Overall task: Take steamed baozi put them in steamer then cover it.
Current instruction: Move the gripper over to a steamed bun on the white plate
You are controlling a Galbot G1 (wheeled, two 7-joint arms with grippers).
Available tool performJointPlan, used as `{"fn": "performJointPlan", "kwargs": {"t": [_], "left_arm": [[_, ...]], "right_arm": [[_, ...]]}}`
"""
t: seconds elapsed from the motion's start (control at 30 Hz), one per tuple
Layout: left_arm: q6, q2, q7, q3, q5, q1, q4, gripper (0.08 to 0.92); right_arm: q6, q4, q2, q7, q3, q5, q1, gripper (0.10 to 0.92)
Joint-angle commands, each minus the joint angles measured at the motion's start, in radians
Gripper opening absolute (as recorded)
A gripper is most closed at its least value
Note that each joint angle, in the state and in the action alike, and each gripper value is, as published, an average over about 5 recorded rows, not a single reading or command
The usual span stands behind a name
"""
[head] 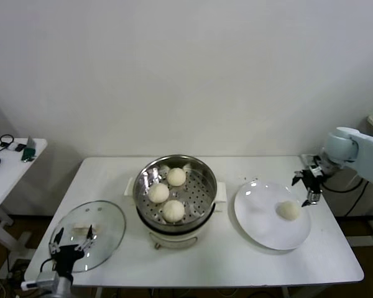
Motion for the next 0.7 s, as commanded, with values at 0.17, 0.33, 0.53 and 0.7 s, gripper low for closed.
{"fn": "performJointPlan", "kwargs": {"t": [0.17,0.33,0.53,0.7], "left_arm": [[0.0,0.0,0.001,-0.005,-0.001,0.01,0.0,0.823],[-0.001,0.0,0.0,-0.006,-0.001,0.013,-0.002,0.823],[0.0,-0.001,0.0,-0.006,0.0,0.014,-0.004,0.823],[-0.001,-0.002,0.0,-0.003,0.001,0.014,-0.004,0.823]], "right_arm": [[-0.001,-0.164,0.087,0.023,0.19,-0.096,-0.273,0.823],[-0.001,-0.198,0.123,0.035,0.221,-0.11,-0.3,0.823],[-0.001,-0.21,0.13,0.039,0.244,-0.129,-0.323,0.823],[0.002,-0.223,0.133,0.044,0.26,-0.141,-0.331,0.823]]}}
